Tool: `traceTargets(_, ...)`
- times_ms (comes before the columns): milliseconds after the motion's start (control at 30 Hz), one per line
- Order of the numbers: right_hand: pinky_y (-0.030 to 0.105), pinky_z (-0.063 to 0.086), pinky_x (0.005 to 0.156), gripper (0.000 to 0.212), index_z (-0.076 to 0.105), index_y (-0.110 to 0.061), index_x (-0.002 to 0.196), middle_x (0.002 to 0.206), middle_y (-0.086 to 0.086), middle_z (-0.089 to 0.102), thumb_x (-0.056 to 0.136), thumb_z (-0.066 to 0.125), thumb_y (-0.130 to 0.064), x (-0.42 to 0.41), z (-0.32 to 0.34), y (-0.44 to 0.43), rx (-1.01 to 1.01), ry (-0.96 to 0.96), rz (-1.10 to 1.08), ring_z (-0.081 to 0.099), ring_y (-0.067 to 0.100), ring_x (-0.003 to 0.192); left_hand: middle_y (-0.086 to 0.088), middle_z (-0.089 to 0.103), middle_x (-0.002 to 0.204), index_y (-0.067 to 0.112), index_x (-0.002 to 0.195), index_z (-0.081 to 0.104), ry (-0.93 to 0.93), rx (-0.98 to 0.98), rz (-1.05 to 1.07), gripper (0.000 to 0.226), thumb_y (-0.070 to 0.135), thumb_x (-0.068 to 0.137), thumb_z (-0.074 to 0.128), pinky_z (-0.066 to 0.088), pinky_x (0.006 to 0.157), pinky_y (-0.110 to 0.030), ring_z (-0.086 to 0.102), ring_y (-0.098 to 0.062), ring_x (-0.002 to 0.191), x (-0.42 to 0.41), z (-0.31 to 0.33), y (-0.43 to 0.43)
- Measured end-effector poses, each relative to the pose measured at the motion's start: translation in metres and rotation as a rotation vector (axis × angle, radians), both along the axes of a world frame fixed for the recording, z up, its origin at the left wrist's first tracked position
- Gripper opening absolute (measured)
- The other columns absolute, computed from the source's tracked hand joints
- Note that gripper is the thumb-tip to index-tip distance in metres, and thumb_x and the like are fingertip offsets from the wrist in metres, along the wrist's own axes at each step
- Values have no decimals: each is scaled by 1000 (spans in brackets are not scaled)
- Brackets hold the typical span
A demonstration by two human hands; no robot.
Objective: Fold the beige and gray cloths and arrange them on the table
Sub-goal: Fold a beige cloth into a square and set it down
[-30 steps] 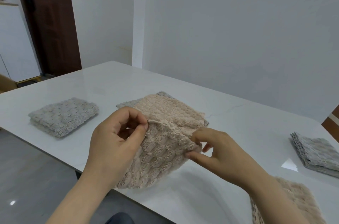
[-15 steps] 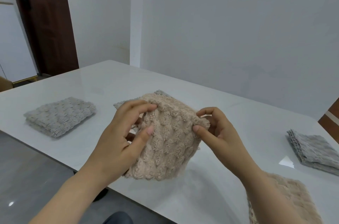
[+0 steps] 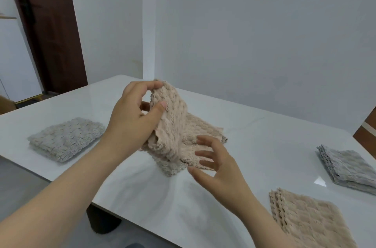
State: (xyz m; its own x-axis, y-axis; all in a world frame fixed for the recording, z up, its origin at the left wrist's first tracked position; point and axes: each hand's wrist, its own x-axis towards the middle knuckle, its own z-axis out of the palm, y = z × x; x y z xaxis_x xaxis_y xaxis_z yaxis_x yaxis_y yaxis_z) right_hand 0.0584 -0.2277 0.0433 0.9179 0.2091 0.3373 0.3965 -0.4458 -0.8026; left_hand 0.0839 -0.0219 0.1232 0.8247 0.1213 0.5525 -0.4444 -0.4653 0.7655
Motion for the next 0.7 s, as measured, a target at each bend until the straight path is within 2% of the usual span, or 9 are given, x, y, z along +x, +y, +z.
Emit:
traceTargets(100,23,50,92,53,41,-44,127,124,-28,47,82,69,-38,4,-3,18,-68,-62,-32,53,-5,110,-3,60,110,35,119,55,48,-33,17,30,29,90,60,38,57,-18,56,-8,63,11,17,3)
traceTargets(233,21,50,89,51,45,-35,128,121,-21,50,83,67,-39,15,-3,39,-24,-159,-99,50,-4,109,-11,61,112,34,118,56,53,-61,26,30,31,89,61,37,54,-19,50,0,48,16,31,2)
traceTargets(333,19,49,85,49,47,-30,125,119,-20,50,82,67,-42,22,-1,48,11,-236,-164,52,-3,106,-12,61,112,33,118,57,48,-80,20,29,31,89,59,39,58,-19,55,-8,58,16,37,-3)
traceTargets(433,20,50,81,46,50,-27,120,115,-17,53,80,63,-45,27,3,52,46,-301,-216,54,0,101,-5,61,117,33,117,58,42,-118,18,28,32,88,60,44,62,-21,57,-12,64,16,38,-8)
traceTargets(500,22,52,79,37,54,-23,115,111,-12,56,81,62,-37,31,3,53,71,-356,-222,56,2,97,0,60,119,34,116,58,32,-134,18,29,32,87,62,46,64,-22,58,-12,66,16,39,-10)
traceTargets(600,30,53,73,25,61,-15,107,101,-6,59,82,64,-10,35,2,49,48,-497,-259,56,5,89,4,60,120,33,116,58,21,-126,35,33,34,84,66,48,69,-24,61,-12,69,17,40,-9)
traceTargets(700,22,50,71,27,67,-9,102,97,-2,61,78,61,0,35,1,40,13,-661,-323,54,2,84,0,60,119,33,116,56,31,-75,68,42,34,77,73,51,75,-29,63,-13,72,18,41,-1)
